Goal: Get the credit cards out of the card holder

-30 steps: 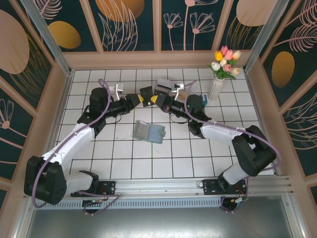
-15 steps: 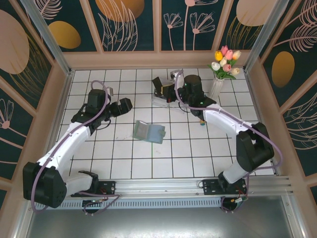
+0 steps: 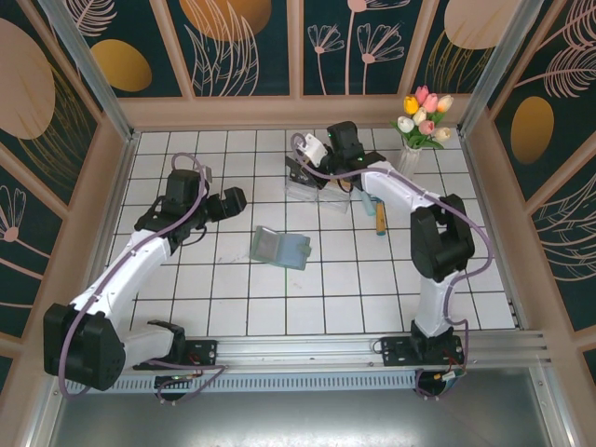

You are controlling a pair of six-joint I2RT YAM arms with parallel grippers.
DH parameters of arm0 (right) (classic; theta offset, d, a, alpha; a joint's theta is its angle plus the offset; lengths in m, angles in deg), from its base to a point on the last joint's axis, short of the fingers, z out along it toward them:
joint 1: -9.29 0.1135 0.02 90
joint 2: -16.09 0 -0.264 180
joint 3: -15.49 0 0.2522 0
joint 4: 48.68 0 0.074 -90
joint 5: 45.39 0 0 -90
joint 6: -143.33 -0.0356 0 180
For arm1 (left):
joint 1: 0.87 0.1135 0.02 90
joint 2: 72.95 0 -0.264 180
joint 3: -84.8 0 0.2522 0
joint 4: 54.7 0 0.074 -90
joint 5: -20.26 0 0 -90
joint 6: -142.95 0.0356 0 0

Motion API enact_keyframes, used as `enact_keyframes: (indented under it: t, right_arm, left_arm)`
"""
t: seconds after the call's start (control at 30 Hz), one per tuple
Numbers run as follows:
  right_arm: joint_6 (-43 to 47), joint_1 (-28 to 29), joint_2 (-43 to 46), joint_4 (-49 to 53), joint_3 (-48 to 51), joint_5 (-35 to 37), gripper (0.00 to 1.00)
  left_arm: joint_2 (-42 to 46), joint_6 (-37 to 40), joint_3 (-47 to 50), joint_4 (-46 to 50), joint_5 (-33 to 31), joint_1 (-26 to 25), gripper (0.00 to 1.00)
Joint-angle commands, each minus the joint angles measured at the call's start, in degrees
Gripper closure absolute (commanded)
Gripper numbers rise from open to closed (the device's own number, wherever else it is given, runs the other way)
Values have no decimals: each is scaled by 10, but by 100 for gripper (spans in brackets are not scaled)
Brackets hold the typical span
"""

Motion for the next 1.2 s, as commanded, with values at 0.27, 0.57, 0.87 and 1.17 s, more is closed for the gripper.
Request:
enact_keyframes:
  t: [0.27,0.57,0.87,1.17]
  right_arm:
    - [113,-10,-69,108,-96,17,100]
    - [124,-12,-99,128,-123,30,100]
    - [120,-11,-117,132,-138,51,96]
    - [91,-7,-116,136,-158,68,78]
  left_arm:
    - [-12,16,11,-8,23,3,2]
    - [-17,17,13,-10,27,3,2]
    - [-16,18,18,-17,33,3,2]
    - [-19,18,18,-19,38,3,2]
